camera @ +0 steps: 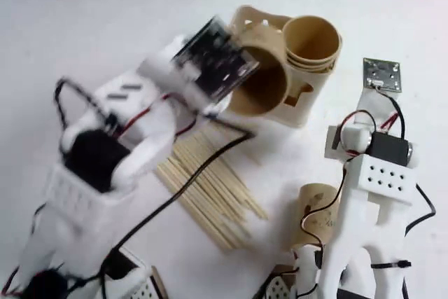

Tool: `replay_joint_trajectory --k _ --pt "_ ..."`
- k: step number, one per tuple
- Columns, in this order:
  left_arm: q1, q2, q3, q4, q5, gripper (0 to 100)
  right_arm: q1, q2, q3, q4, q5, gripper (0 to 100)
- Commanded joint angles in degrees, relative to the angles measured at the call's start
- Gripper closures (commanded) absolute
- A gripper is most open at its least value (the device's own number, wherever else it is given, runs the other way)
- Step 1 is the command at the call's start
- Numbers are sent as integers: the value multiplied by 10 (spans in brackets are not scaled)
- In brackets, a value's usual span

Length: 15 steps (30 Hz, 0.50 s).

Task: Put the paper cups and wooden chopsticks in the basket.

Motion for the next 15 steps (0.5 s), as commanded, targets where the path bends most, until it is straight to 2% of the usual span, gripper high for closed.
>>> replay_joint_trajectory --k 1,9,15 --pt "23 118 -162 -17 7 978 15 -10 -3 -9 -4 854" --pt "33 317 -351 -17 8 977 15 -10 -2 -7 -4 854" --pt "33 422 -426 -11 8 977 15 -10 -2 -8 -4 854"
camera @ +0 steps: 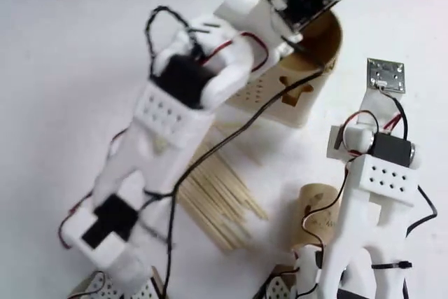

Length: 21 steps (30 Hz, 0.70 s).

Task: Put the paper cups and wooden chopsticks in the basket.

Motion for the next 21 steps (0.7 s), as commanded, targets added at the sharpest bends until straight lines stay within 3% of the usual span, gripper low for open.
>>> replay_joint_trajectory --k 1,7,13,21 --pt "10 47 -66 -6 8 977 6 -10 -2 -7 -4 854" --pt "10 57 -67 11 8 959 6 -10 -2 -7 -4 854" --pt "6 61 -66 -14 18 795 6 -15 -2 -7 -2 854" --pt "3 83 -66 -102 49 793 6 -15 -2 -6 0 854"
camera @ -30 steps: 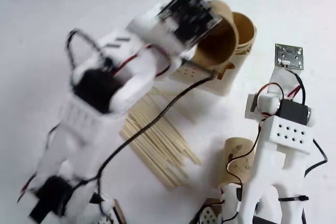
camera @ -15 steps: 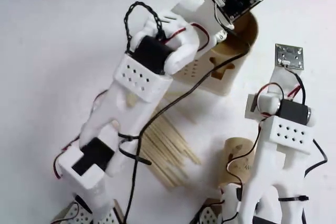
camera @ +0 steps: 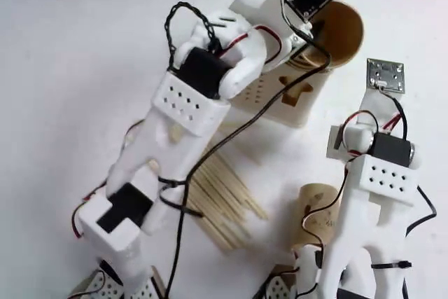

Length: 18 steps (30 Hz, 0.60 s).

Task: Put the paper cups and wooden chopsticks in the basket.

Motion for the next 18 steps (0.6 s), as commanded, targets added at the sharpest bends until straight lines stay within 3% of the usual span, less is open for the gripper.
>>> replay_joint_trajectory --k 1,8,14,18 --pt "-3 13 -33 -41 12 793 6 -15 -2 -6 0 854" --pt "-18 17 -26 -46 9 793 3 -15 -2 -5 0 854" --pt "-50 73 -33 -100 13 793 4 -15 -2 -5 0 854" --pt "-55 83 -76 -79 35 794 4 -15 -2 -5 0 854"
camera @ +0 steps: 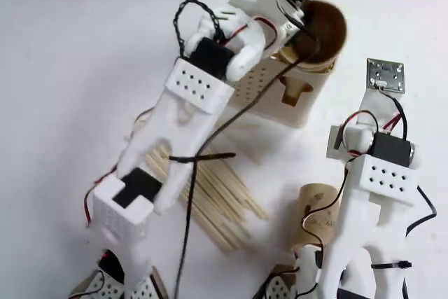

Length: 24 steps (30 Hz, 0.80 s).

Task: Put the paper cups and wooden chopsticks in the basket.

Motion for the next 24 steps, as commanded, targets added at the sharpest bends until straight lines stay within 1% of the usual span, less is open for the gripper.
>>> replay_joint_trajectory --k 1,8,14,18,24 --pt "-9 -8 -82 14 28 794 4 -15 -2 -5 0 854" --pt "14 -4 -235 131 28 794 4 -15 -2 -5 0 854" --pt "25 -9 -257 209 27 794 4 -15 -6 0 0 853" --pt "22 -8 -325 319 27 794 3 -25 -47 63 5 851" --pt "17 -6 -484 483 21 794 5 -59 -159 204 106 851"
